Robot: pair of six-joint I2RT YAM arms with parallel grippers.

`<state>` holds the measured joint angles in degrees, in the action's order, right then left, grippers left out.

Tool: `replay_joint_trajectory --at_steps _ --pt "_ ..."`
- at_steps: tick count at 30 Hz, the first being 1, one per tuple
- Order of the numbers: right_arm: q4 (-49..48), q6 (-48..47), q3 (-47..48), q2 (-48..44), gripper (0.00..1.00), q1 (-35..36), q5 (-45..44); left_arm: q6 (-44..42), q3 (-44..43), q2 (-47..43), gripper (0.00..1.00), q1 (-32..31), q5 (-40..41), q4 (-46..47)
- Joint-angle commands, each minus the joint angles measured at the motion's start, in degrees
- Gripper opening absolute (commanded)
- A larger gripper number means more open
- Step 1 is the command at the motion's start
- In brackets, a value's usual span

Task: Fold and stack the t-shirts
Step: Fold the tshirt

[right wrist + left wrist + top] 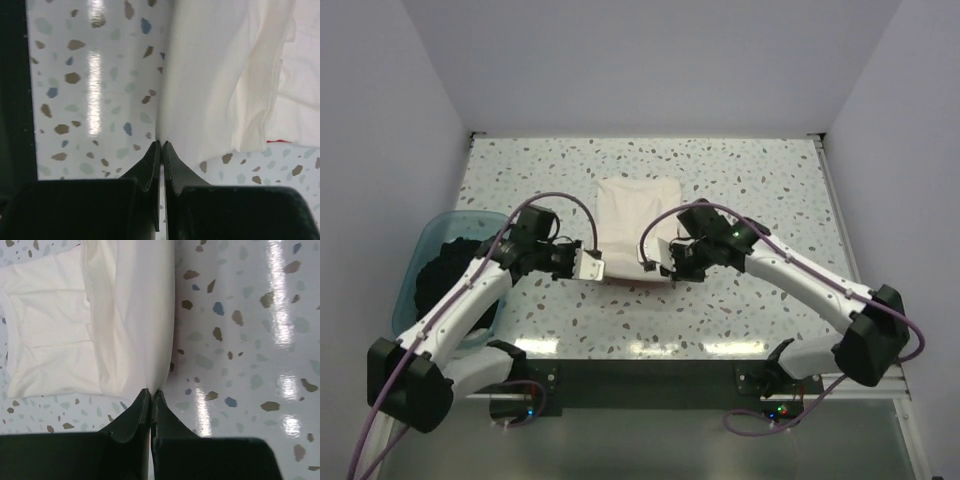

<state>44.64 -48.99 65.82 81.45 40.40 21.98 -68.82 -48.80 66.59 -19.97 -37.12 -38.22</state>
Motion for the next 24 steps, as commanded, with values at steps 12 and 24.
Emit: replay_joint_trajectory --at_steps 12,24 --pt "13.7 0.3 3.1 -9.0 0.00 0.8 6.7 7.4 -11.7 -6.8 0.00 -4.5 -0.8 -16.1" --pt "19.3 -12.9 19.1 11.3 0.00 -10.5 10.5 0.1 -20.9 12.9 0.00 2.2 -2.7 -6.7"
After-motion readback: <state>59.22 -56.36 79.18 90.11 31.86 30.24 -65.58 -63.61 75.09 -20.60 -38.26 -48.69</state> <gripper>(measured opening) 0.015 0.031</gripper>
